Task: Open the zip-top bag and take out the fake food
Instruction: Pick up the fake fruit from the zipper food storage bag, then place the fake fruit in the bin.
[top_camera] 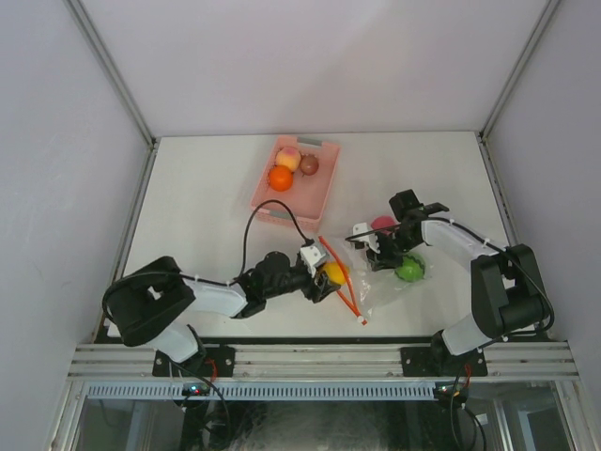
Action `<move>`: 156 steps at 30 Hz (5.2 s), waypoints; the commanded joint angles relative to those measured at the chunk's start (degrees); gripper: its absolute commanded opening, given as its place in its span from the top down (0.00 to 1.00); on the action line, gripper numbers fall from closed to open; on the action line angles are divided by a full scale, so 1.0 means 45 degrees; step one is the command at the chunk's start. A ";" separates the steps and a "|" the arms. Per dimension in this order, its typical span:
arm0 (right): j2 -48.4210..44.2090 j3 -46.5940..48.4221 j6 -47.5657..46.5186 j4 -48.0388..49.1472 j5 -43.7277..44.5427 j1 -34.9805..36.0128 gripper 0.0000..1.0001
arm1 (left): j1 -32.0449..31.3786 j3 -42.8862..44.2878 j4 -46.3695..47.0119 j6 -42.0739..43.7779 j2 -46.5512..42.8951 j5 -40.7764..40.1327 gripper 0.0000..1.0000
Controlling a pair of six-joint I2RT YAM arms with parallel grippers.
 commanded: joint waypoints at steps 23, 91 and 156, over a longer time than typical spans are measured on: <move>-0.4339 0.0310 -0.3663 -0.1143 -0.6618 -0.0578 0.33 | 0.2804 0.1360 -0.6187 -0.6835 -0.4964 0.6655 0.90; -0.4885 0.0209 0.5986 0.5106 -0.6231 0.0611 0.89 | 0.5307 0.2290 -1.1902 -0.4989 -0.8723 0.2997 0.00; 1.0405 1.4616 1.1509 0.7426 1.2255 0.3378 0.34 | 0.7377 0.3045 -1.6963 -0.0281 -1.1277 -0.1991 0.00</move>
